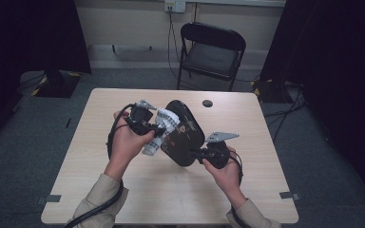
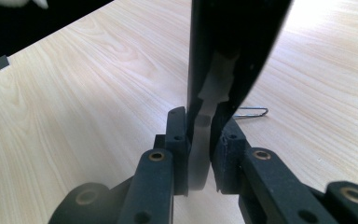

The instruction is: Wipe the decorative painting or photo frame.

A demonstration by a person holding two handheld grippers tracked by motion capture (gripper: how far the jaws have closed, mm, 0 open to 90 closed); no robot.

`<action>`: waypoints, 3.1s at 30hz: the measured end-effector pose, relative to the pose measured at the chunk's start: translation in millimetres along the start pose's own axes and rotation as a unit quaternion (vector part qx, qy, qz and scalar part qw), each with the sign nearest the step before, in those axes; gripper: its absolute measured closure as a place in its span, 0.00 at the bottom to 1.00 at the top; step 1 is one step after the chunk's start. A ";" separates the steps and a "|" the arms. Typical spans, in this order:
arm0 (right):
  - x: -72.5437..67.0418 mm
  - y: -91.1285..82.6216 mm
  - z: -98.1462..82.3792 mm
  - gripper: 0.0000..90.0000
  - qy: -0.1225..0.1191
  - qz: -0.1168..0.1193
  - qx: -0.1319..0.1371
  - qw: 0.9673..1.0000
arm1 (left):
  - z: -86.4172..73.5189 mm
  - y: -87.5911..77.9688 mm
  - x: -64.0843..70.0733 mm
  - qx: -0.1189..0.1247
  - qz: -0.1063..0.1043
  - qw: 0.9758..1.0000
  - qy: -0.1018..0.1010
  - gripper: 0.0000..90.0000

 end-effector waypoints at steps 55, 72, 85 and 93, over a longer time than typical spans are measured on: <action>0.0 0.1 -0.2 0.88 0.000 0.000 0.001 1.000 | -117.4 79.9 -2.6 -0.087 -0.015 0.995 -0.048 0.86; -0.1 0.2 -0.4 0.88 0.000 0.000 0.002 1.000 | -121.5 70.8 -4.5 -0.087 -0.019 0.994 -0.056 0.87; 0.1 0.2 -0.8 0.88 0.001 0.000 0.004 1.000 | -44.0 16.4 -6.7 -0.031 -0.007 0.999 -0.029 0.86; 0.3 0.2 -0.7 0.88 0.000 0.000 0.003 1.000 | 8.6 -3.6 7.4 0.008 -0.011 1.000 -0.001 0.86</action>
Point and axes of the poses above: each handheld gripper's, and its own axes: y roughly forward along the jaws, z roughly out of its top, x roughly to its right, the point moved 2 cm from there along y, roughly forward along the jaws, and after that the axes turned 8 degrees about x, right-handed, at the moved point
